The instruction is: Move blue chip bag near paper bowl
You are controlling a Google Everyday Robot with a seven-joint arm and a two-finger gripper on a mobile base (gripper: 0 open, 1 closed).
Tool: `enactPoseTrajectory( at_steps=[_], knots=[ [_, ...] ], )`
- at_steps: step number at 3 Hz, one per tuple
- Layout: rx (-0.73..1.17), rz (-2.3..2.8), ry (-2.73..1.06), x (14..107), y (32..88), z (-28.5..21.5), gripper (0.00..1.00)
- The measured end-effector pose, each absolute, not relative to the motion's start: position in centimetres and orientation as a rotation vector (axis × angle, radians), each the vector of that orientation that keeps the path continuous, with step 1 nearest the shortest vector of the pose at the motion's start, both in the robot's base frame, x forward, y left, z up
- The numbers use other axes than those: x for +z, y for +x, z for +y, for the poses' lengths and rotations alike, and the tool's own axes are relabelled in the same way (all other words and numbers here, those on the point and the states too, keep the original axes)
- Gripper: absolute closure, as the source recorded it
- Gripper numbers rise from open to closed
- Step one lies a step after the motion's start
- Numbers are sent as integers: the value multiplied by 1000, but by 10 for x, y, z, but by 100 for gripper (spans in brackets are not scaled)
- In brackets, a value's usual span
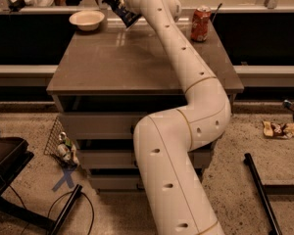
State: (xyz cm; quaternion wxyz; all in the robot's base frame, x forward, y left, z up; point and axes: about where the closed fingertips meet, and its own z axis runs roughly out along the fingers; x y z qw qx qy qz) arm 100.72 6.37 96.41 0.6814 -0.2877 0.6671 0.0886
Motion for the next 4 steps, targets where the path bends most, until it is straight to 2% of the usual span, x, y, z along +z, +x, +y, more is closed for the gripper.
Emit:
enactPoseTrajectory(
  at_steps=[1,4],
  knots=[
    [170,1481,-629,958,1015,66,100],
    [176,1485,-634,953,1016,72,28]
  ],
)
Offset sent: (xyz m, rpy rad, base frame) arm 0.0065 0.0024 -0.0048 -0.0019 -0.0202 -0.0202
